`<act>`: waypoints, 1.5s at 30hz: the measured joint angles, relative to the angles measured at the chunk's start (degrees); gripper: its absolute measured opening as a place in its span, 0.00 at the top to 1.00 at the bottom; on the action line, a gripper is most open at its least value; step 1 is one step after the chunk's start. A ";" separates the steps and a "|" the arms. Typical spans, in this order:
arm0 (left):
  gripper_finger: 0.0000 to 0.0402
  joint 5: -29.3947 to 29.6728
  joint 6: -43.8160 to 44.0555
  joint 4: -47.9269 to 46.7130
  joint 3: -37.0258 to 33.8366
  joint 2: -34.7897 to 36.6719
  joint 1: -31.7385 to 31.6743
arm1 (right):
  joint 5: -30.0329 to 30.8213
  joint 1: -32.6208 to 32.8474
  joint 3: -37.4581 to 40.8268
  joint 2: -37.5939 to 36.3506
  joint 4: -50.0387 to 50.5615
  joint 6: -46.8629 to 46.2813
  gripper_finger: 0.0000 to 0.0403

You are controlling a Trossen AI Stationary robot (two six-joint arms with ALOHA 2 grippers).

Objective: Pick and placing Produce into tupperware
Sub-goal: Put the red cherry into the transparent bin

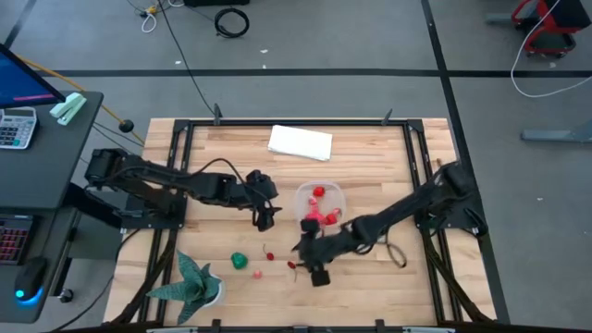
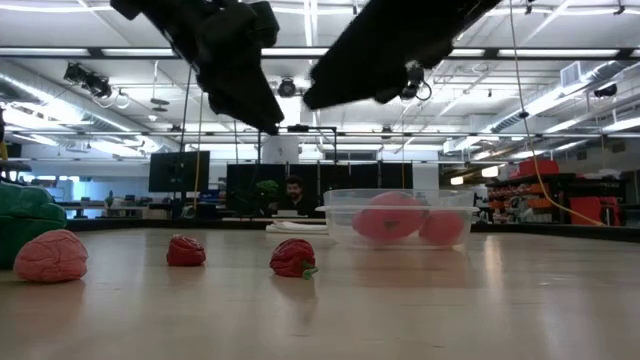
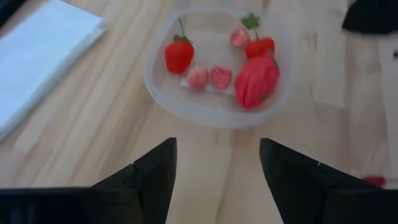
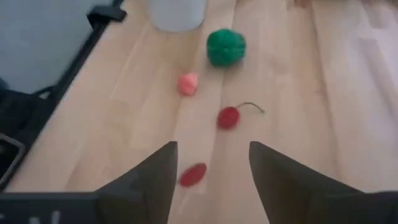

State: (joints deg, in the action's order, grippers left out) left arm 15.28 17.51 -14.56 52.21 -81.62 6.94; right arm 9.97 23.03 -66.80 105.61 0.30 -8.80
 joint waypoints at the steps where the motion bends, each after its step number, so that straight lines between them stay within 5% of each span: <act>1: 0.42 -0.01 0.33 -0.39 0.00 0.00 0.51 | 0.62 0.45 -1.31 1.84 0.73 -0.26 0.48; 14: 0.43 -0.07 6.99 -1.91 0.00 0.00 5.24 | 3.73 1.57 -6.76 13.75 3.82 -15.45 0.52; 24: 0.44 -0.06 12.13 -1.87 0.00 0.00 7.43 | 7.68 2.91 -6.87 17.35 3.10 -16.45 0.54; 35: 0.49 -0.04 16.73 -1.91 0.00 0.00 8.70 | 11.15 2.86 -6.65 7.57 15.68 -13.55 0.97; 40: 0.52 -0.04 16.54 -2.11 0.00 0.00 8.70 | 14.56 2.95 -6.61 -0.03 24.38 -16.83 0.97; 45: 0.53 -0.01 16.34 -2.33 0.00 0.00 8.67 | 7.62 3.98 -6.74 -0.56 19.21 -14.16 0.97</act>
State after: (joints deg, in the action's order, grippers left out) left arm 15.27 33.85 -16.88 52.21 -81.62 15.62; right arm 17.58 27.01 -73.54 105.04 19.51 -22.96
